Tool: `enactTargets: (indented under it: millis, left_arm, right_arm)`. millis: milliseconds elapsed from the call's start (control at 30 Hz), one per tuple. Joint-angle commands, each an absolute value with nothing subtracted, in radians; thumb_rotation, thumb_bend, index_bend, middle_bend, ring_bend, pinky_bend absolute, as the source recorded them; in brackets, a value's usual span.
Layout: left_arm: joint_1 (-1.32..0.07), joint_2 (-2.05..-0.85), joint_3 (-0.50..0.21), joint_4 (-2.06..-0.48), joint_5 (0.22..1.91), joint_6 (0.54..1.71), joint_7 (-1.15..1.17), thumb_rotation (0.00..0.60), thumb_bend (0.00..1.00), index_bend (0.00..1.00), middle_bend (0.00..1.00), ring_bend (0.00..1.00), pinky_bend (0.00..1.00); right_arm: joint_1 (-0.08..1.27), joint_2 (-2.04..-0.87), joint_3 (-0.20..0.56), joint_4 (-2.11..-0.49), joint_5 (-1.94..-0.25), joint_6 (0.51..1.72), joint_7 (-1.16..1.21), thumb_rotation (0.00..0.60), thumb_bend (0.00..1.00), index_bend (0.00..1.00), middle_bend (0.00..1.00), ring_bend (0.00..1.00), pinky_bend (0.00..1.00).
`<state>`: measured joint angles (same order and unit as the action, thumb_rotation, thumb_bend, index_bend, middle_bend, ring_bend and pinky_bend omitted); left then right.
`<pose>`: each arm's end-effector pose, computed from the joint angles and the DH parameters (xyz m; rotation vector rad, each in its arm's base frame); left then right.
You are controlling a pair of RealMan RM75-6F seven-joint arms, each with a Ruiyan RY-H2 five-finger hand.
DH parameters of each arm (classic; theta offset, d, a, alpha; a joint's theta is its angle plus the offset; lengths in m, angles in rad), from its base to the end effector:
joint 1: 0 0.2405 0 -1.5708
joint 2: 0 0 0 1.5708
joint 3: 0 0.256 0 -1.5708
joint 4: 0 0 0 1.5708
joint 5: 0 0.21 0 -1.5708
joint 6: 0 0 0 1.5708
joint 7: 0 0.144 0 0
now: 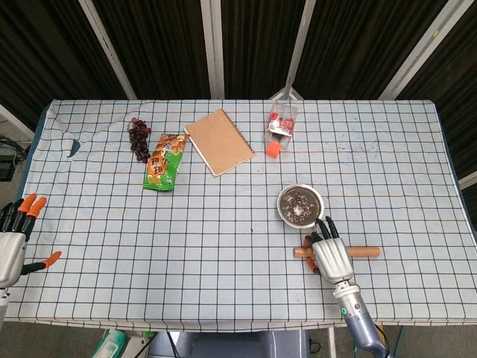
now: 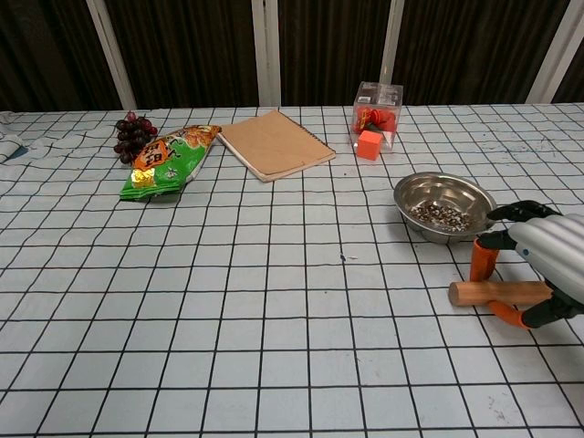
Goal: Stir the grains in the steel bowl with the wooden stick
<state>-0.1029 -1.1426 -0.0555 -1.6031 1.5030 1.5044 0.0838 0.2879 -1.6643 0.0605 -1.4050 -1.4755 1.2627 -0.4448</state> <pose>-0.3054 0.1877 0.1555 -1.4039 -0.8205 -0.8864 -0.2323 -0.2266 -0.0268 1.7131 -0.8188 0.8559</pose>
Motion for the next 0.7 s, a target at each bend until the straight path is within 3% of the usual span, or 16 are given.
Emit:
enactTargets:
  millis: [33, 300, 700]
  left_arm:
    - [-0.103, -1.142, -0.056, -1.604, 1.502, 1.504, 0.083, 0.600, 0.02, 0.00, 0.00, 0.00, 0.00]
    - [-0.103, -1.142, -0.055, -1.604, 1.502, 1.504, 0.083, 0.600, 0.02, 0.00, 0.00, 0.00, 0.00]
    - [-0.104, -1.140, -0.055, -1.608, 1.500, 1.500, 0.078, 0.600, 0.02, 0.00, 0.00, 0.00, 0.00]
  right_arm:
    - [0.289, -1.667, 0.058, -1.404, -1.474, 1.263, -0.446, 0.600, 0.35, 0.47, 0.44, 0.11, 0.00]
    - [0.291, -1.674, 0.055, -1.398, -1.467, 1.263, -0.449, 0.600, 0.35, 0.48, 0.45, 0.13, 0.00]
    - [0.294, -1.661, 0.048, -1.407, -1.482, 1.280, -0.428, 0.600, 0.39, 0.68, 0.58, 0.21, 0.00]
